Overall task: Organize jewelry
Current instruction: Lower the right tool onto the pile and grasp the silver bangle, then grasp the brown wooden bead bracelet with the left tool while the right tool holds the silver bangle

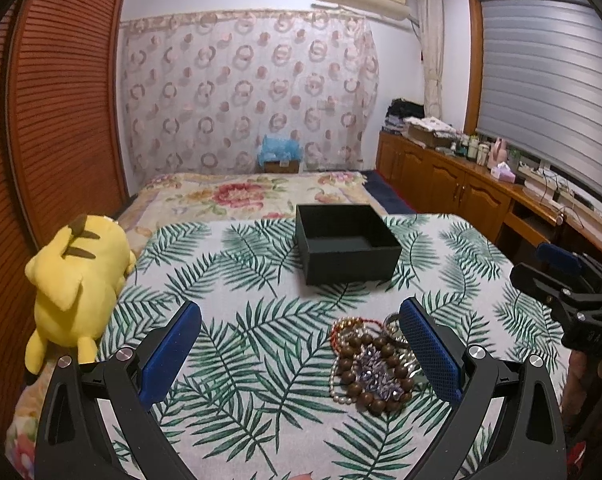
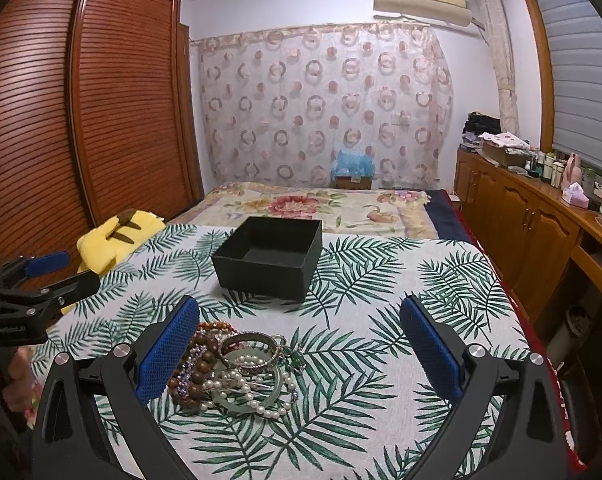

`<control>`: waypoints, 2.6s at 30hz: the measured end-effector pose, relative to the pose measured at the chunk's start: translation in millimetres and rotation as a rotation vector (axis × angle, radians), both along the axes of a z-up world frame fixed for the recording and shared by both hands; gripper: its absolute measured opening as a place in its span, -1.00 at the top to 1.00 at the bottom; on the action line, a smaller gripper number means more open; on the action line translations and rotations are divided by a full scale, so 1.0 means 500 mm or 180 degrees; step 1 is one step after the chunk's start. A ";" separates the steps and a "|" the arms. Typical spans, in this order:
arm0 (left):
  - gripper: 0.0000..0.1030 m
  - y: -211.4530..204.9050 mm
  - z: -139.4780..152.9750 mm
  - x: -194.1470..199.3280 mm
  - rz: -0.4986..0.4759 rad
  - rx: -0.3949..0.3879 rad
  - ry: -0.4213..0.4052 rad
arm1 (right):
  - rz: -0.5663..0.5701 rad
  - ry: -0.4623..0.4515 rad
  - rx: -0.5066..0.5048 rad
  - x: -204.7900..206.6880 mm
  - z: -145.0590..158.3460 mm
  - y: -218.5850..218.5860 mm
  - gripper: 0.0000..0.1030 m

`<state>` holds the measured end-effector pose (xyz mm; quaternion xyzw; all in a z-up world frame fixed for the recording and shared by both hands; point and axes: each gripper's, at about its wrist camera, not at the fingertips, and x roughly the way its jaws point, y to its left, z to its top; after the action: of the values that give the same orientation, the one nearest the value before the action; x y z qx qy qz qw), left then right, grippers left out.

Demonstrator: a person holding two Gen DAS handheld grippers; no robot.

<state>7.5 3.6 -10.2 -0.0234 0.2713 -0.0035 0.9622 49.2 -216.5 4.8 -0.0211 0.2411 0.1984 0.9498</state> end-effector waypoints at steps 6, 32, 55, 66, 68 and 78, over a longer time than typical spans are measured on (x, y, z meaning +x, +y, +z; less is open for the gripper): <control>-0.86 0.005 -0.033 0.013 -0.0111 -0.0035 0.0123 | 0.0120 0.0099 -0.0105 0.028 -0.034 0.002 -0.95; -0.86 0.002 -0.177 0.070 -0.0511 -0.0015 0.0963 | 0.0995 0.1133 -0.0456 0.190 -0.183 0.084 0.32; -0.36 -0.005 -0.173 0.130 -0.0987 -0.0250 0.0959 | 0.1108 0.1103 -0.0417 0.210 -0.165 0.052 0.80; 0.72 -0.033 -0.195 0.168 -0.1179 -0.0251 0.1062 | 0.1075 0.0960 -0.0396 0.190 -0.139 0.043 0.80; 0.74 -0.037 -0.196 0.170 -0.1195 -0.0177 0.1049 | 0.1076 0.0959 -0.0387 0.188 -0.139 0.043 0.80; 0.76 -0.050 -0.159 0.149 -0.1276 -0.0137 0.0846 | 0.1034 0.0937 -0.0354 0.187 -0.141 0.038 0.80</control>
<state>82.1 -21.2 -89.6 0.0102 0.3947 -0.1970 0.8974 142.9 -197.4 -65.6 -0.0828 0.3812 0.3361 0.8573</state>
